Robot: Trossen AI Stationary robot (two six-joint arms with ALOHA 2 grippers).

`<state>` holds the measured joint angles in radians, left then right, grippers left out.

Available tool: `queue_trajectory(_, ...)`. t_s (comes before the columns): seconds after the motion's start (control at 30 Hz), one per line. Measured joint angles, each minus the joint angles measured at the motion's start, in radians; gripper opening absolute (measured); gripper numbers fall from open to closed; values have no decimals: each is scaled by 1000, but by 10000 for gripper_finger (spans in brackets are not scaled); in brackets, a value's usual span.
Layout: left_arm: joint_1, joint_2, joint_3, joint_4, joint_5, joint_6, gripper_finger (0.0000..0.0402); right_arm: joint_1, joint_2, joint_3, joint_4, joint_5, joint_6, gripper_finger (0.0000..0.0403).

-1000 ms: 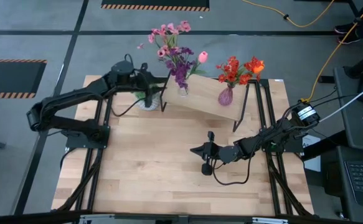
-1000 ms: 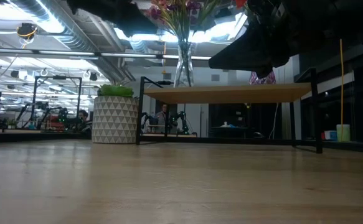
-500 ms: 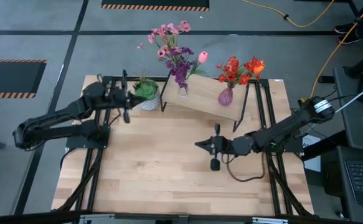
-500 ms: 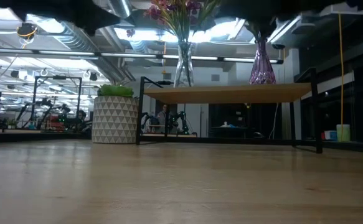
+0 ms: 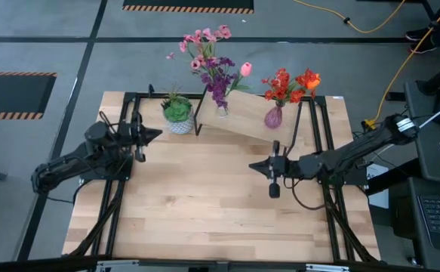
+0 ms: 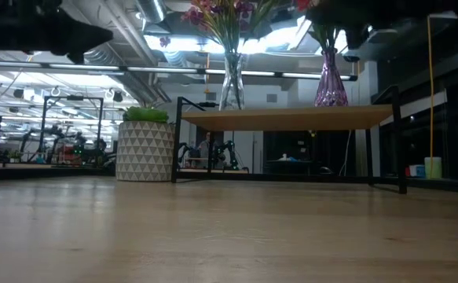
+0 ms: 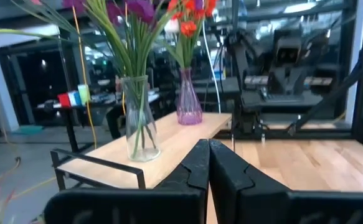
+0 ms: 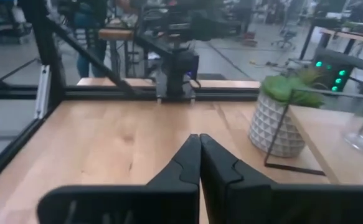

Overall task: Pick and place flowers into a vace then onto a shelf
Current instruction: Return to Home Position

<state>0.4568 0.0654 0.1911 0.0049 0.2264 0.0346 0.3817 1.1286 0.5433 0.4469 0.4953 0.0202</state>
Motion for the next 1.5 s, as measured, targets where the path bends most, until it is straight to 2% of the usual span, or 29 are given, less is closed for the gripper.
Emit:
queue_trajectory(0.07, 0, -59, -27, 1, 0, -11, 2, -14, 0, -54, 79, 0, 0, 3)
queue_trajectory(0.2, 0, -61, -59, 9, -1, -34, 2, -27, -41, -148, 160, 2, 0, 3)
queue_trajectory(0.37, 0, -61, -132, 112, -26, -49, 2, -26, -202, -237, 169, 1, -3, 3)
queue_trajectory(0.47, 0, -64, -184, 179, -26, -68, 1, -26, -326, -286, 127, 1, -5, 3)
queue_trajectory(0.67, -13, -58, -183, 139, -33, -84, 2, -26, -563, -321, -93, 2, -4, 3)
queue_trajectory(0.87, -31, -58, -183, 141, -76, -62, 2, -26, -717, -321, -260, 1, -61, 3)
queue_trajectory(1.17, -31, -58, -183, 141, -95, -56, 2, -26, -875, -496, -155, -1, -135, 3)
queue_trajectory(1.33, -31, -57, -183, 141, -103, -47, 1, -26, -978, -530, -176, -72, -209, 3)
queue_trajectory(1.5, -30, -57, -183, 141, -105, -32, 3, -26, -1098, -531, -255, -75, -262, 3)
